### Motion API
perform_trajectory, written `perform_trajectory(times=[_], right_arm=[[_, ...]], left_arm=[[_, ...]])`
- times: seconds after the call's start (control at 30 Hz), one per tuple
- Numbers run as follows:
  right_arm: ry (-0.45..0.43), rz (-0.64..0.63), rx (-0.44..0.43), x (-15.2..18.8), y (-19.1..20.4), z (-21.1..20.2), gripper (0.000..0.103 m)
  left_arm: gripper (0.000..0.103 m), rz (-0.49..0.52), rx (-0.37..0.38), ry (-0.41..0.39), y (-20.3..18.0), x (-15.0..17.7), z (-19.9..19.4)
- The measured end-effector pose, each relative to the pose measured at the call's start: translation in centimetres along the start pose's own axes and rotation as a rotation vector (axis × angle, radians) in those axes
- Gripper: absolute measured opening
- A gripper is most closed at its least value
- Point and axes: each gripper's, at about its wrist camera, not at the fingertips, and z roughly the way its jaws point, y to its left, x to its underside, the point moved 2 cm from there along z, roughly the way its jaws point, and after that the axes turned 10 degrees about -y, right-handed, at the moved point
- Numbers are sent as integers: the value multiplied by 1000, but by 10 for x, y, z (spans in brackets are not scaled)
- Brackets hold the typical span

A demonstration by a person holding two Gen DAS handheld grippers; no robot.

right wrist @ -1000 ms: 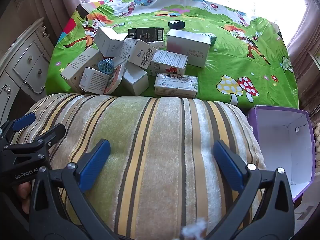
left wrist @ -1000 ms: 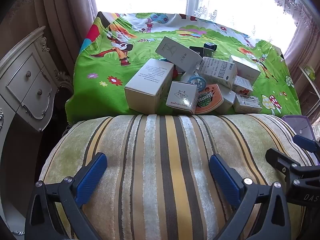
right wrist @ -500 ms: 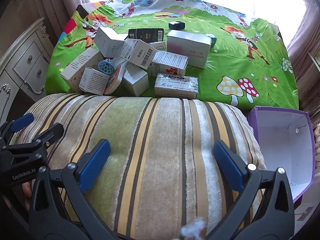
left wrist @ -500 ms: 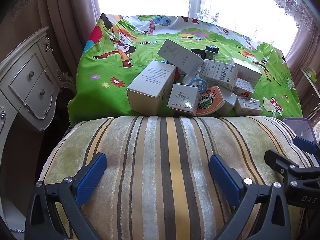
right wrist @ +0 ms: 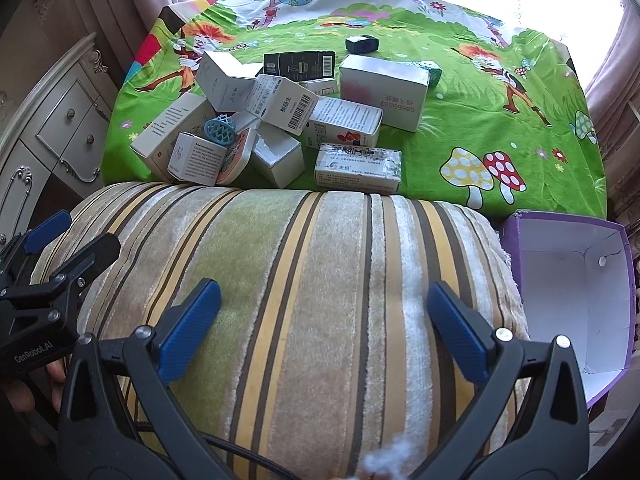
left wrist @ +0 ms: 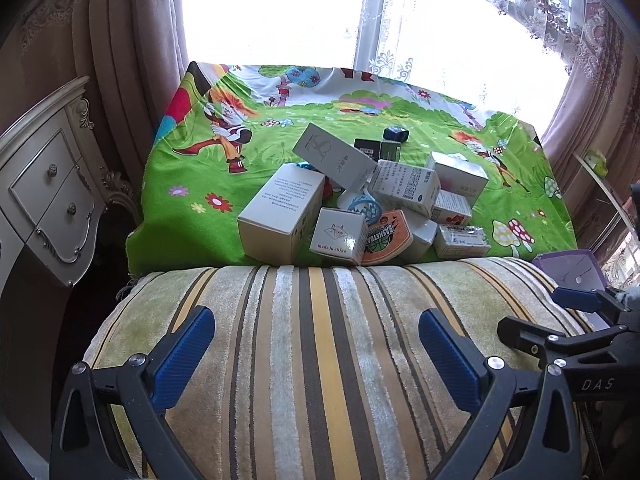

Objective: Organize rigid objects
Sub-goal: 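Move both tools toward the pile of white boxes on the bedspread, then grasp the large white box with the left gripper and lift it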

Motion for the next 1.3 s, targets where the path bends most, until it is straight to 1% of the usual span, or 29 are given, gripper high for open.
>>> perform_trajectory(times=[0.07, 0.13, 0.17, 0.23, 0.4, 0.47, 0.57, 0.7, 0.83, 0.93, 1.03, 1.1, 1.2, 1.3], right_arm=[[-10, 31, -28, -1, -5, -3, 103], [-43, 76, -58, -4, -10, -9, 103], [-62, 90, -58, -6, -11, -12, 103], [-79, 89, -62, -11, -11, -15, 103], [-118, 88, -123, -30, -14, -18, 103], [-128, 76, -113, -37, -16, -16, 103], [-145, 100, -96, -47, -24, -12, 103], [-166, 126, -78, -61, -35, -6, 103], [-187, 106, -30, -78, -42, 1, 103], [-192, 95, -8, -91, -46, 9, 103], [-169, 82, -11, -102, -47, 22, 103], [-167, 79, -23, -108, -48, 29, 103], [-171, 79, -4, -116, -48, 39, 103], [-149, 142, -11, -125, -54, 51, 103]], left_arm=[[103, -10, 8, -24, 3, -5, -2], [103, -12, 15, -40, 5, -12, -2], [103, -13, 16, -47, 5, -14, -2], [103, -15, 25, -54, 6, -19, -1], [103, -27, 58, -65, 7, -37, 5], [103, -34, 82, -62, 7, -43, 9], [103, -66, 114, -42, 9, -52, 20], [103, -92, 119, -35, 14, -65, 33], [103, -93, 119, -29, 16, -80, 47], [103, -103, 130, -8, 18, -86, 61], [103, -132, 161, 27, 21, -91, 76], [103, -169, 170, 53, 26, -94, 88], [103, -236, 196, 96, 37, -101, 107], [103, -337, 242, 153, 48, -106, 127]])
